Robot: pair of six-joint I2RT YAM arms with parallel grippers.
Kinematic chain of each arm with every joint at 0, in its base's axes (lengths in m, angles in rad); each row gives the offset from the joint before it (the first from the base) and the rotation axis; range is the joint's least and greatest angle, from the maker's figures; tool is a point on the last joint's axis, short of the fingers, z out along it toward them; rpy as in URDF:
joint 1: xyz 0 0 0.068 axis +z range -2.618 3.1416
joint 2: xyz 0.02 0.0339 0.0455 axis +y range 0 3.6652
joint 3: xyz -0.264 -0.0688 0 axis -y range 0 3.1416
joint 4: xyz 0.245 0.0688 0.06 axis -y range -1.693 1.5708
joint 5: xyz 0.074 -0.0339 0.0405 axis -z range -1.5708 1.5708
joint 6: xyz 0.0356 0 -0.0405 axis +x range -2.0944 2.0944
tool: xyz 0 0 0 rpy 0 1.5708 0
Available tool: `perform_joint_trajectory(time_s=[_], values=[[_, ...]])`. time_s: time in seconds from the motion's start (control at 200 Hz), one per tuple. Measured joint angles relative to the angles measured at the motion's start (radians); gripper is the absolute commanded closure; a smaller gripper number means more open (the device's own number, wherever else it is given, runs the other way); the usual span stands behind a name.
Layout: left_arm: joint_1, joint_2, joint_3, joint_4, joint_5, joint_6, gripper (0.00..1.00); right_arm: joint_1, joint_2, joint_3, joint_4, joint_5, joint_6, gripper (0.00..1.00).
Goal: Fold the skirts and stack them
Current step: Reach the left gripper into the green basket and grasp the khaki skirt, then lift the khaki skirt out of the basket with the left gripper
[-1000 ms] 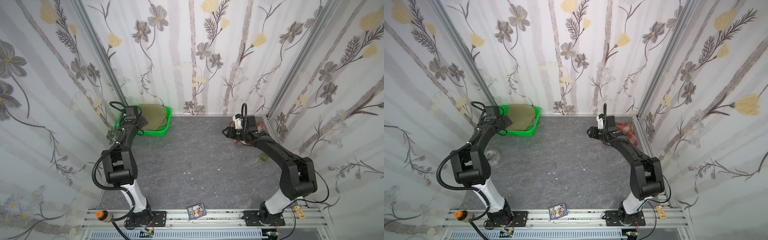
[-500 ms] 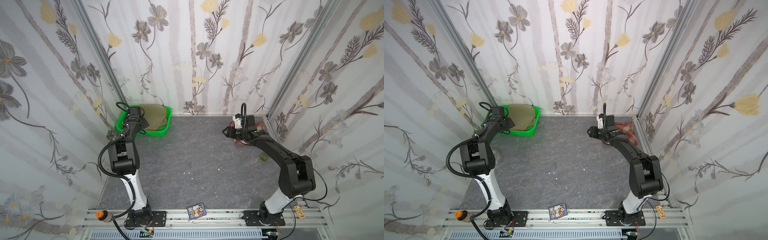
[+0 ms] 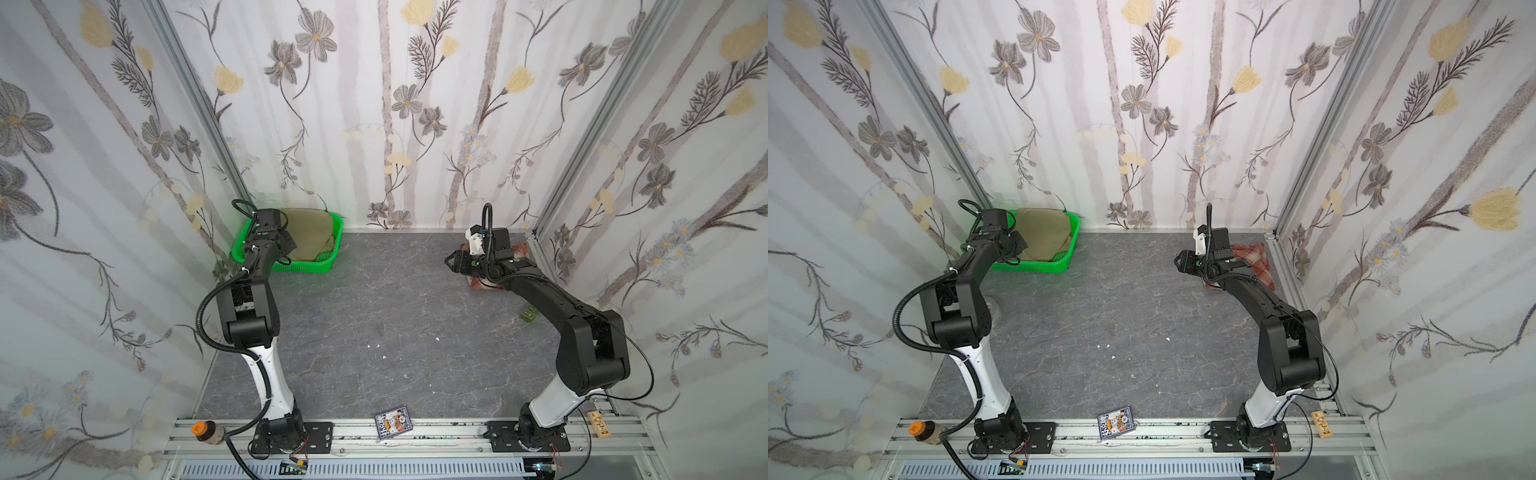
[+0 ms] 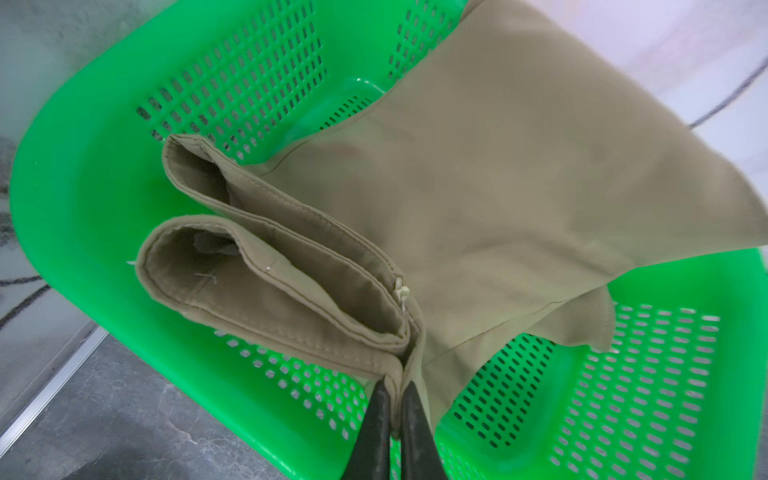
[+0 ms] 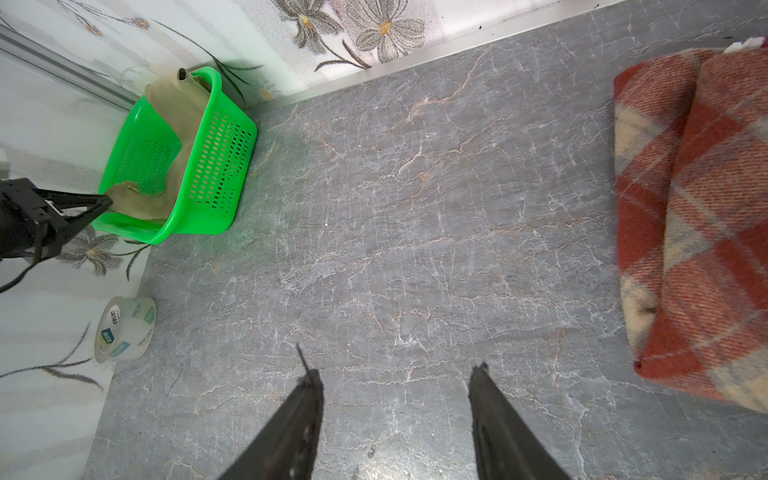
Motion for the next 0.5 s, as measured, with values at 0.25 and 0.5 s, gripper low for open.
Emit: perform_joint_trajectory(time_s=[0.25,0.5], values=[[-0.026,-0.200,0.187,0.001,0.129,-0.047,1.00,0.005,-0.027,0.000,-0.014,0.013,0.002,0.44],[-0.119,-0.329,0.397,0.003,0.321,-0.079,1.00,0.021,-0.080,-0.038,-0.010,0.015,0.009,0.44]])
